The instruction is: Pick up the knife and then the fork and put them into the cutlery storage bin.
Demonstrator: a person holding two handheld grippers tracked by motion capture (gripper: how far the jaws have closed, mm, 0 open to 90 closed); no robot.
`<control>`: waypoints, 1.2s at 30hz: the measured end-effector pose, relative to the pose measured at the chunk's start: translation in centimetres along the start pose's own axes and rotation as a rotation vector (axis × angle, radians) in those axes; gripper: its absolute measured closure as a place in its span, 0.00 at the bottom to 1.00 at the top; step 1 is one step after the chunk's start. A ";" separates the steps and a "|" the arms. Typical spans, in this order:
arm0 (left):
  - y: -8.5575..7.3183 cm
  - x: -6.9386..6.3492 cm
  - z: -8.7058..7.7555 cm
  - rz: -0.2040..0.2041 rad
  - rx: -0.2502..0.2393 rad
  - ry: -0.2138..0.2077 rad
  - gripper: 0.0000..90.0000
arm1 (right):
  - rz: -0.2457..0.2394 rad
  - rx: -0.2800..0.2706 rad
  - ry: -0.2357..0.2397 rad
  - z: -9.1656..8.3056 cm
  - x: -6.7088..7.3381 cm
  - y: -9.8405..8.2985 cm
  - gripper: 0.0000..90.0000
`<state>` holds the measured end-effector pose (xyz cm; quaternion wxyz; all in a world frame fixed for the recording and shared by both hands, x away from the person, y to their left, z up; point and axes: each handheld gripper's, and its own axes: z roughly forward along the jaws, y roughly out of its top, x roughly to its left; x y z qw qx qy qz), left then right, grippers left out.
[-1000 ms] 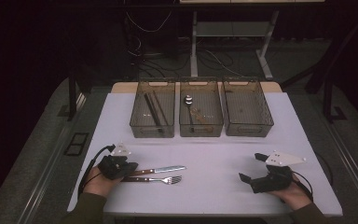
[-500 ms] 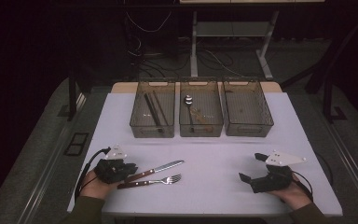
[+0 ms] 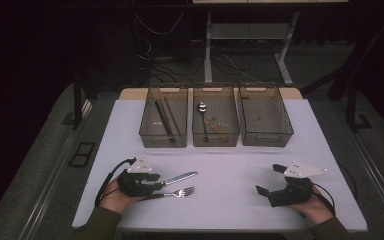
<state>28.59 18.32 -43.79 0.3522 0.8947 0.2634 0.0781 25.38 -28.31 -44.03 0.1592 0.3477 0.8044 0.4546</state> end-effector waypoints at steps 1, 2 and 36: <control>0.0 0.1 0.1 0.007 0.013 -0.003 0.71 | -0.001 0.000 0.000 0.0 0.0 0.0 0.03; -0.1 0.1 0.2 0.006 0.016 -0.005 0.73 | -0.001 -0.001 0.000 0.0 0.0 0.0 0.03; 0.8 0.6 -0.1 0.022 -0.043 0.012 0.86 | 0.005 -0.002 0.002 -0.1 0.0 0.1 0.03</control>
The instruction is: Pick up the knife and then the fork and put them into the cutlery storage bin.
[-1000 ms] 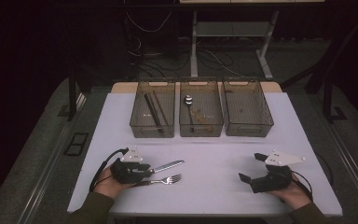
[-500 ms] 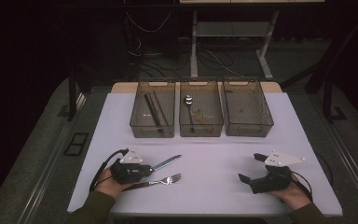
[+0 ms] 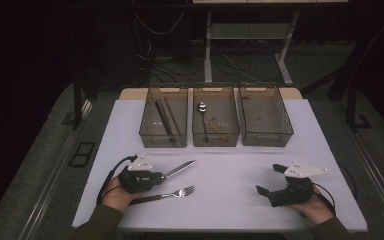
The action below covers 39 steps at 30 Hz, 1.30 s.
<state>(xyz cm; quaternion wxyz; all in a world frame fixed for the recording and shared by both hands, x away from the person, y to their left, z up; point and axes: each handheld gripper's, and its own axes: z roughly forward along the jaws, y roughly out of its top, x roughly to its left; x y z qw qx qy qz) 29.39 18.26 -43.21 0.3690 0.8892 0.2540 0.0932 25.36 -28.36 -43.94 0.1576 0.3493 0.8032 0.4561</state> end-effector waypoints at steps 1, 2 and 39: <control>0.3 -0.1 -0.1 -0.011 -0.013 0.001 0.86 | 0.000 0.000 -0.001 0.0 0.0 0.0 0.03; 0.5 -0.2 -0.2 -0.011 -0.021 0.003 0.86 | 0.007 0.002 0.001 0.0 0.0 0.1 0.03; 12.0 -8.2 5.0 0.019 -0.327 0.022 0.86 | 0.274 -0.142 0.294 4.9 1.1 8.3 0.50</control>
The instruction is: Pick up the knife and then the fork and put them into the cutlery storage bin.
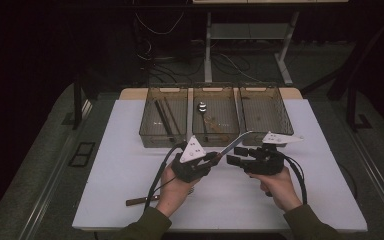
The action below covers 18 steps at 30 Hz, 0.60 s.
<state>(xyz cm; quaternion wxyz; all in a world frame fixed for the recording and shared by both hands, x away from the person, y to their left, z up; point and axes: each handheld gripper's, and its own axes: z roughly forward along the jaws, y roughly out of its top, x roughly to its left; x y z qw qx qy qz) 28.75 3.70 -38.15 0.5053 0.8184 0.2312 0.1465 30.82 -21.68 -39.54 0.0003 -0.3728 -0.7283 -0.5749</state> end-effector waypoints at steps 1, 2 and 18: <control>0.0 -0.1 0.1 0.008 0.003 -0.003 0.86 | 0.010 -0.006 0.007 0.1 -0.1 0.1 0.52; -0.1 -0.2 0.2 0.008 0.004 -0.004 0.86 | 0.013 -0.011 0.012 0.2 -0.1 0.1 0.55; -0.6 -0.3 1.2 0.013 0.020 -0.006 0.85 | 0.009 -0.050 0.077 1.3 0.7 0.7 0.98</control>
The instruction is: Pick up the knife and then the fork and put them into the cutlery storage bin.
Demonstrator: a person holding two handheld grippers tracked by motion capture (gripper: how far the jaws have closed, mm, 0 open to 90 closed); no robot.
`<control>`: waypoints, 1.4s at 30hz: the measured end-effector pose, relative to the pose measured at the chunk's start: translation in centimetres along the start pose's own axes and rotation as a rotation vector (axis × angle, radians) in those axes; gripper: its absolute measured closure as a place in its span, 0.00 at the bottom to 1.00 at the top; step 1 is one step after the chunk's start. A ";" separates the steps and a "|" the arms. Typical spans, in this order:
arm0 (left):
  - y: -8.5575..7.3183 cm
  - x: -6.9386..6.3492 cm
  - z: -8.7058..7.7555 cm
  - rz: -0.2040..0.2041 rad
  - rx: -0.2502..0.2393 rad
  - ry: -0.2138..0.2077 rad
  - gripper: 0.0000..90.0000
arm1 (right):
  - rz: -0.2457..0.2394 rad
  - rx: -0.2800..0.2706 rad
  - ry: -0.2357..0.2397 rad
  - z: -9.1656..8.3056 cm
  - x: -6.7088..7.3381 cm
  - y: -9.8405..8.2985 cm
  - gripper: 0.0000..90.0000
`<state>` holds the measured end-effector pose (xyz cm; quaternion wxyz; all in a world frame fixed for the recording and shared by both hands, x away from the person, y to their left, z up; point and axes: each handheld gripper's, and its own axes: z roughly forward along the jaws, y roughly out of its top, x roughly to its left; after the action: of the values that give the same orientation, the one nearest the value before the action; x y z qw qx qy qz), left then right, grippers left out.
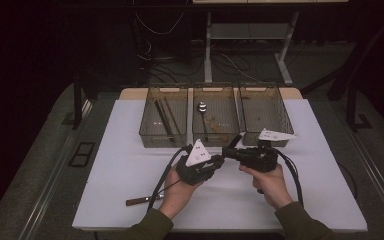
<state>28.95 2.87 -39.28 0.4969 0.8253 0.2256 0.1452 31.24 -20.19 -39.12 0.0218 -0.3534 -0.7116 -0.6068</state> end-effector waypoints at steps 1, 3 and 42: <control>0.0 0.1 0.1 -0.007 0.002 -0.010 0.85 | -0.024 0.006 -0.012 0.1 0.2 0.0 0.99; -0.2 0.2 0.1 -0.014 -0.003 -0.023 0.84 | -0.051 0.014 -0.019 0.1 0.3 0.0 0.99; -9.4 5.3 -9.4 -0.105 0.039 -0.076 0.00 | -0.158 0.082 -0.372 -10.1 -2.8 6.0 1.00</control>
<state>26.96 16.49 -43.14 0.4959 0.8267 0.2522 0.0832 32.50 -30.32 -32.62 -0.1433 -0.4013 -0.7530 -0.5014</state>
